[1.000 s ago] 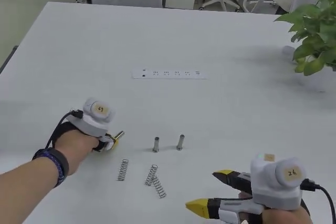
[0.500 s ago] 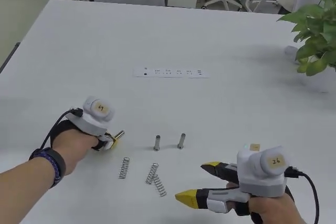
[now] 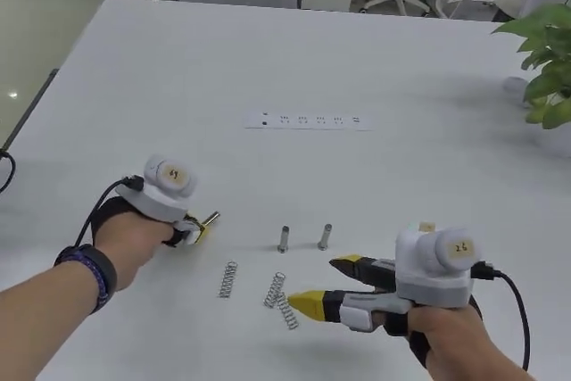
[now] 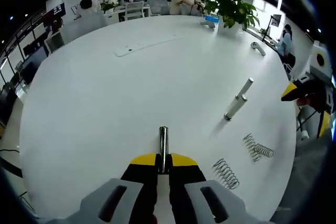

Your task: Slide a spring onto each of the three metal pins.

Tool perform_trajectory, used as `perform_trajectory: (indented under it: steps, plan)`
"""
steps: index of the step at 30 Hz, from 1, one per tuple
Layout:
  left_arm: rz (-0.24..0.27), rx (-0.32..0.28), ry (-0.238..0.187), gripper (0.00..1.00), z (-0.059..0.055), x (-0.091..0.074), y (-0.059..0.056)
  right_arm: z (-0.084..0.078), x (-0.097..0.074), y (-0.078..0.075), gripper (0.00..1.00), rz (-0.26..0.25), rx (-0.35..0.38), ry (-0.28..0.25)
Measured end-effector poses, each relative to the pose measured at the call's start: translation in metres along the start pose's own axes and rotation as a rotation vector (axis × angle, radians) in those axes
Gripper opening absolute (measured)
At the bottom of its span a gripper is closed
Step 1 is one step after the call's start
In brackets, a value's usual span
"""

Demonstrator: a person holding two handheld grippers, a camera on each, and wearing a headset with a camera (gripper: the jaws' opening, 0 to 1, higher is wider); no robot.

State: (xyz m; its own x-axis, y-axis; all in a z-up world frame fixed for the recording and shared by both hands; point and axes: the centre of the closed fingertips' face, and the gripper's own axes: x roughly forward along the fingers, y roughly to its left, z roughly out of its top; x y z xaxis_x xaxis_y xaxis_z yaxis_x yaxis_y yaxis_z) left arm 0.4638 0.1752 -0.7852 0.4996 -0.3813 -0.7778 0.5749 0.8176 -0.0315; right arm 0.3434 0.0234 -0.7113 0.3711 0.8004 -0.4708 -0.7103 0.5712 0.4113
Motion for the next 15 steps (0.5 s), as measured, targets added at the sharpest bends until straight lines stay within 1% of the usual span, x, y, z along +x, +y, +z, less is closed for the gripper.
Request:
perform_trajectory:
  steps: [3,8,10,12,15]
  plan:
    - [-0.001,-0.005,-0.008,0.0,-0.003,-0.001,0.003,0.005,0.007,0.004,0.61,0.016,0.009,-0.01]
    - [-0.003,-0.007,-0.017,0.0,-0.005,-0.008,-0.001,0.013,0.02,0.009,0.57,0.045,0.029,-0.028]
    - [-0.001,-0.006,-0.02,0.0,-0.006,-0.012,-0.003,0.02,0.027,0.013,0.56,0.065,0.057,-0.054]
    - [-0.004,-0.007,-0.024,0.0,-0.004,-0.013,-0.003,0.024,0.034,0.013,0.55,0.079,0.084,-0.065]
    - [-0.005,-0.003,-0.03,0.0,-0.004,-0.014,-0.003,0.028,0.044,0.015,0.54,0.091,0.091,-0.069]
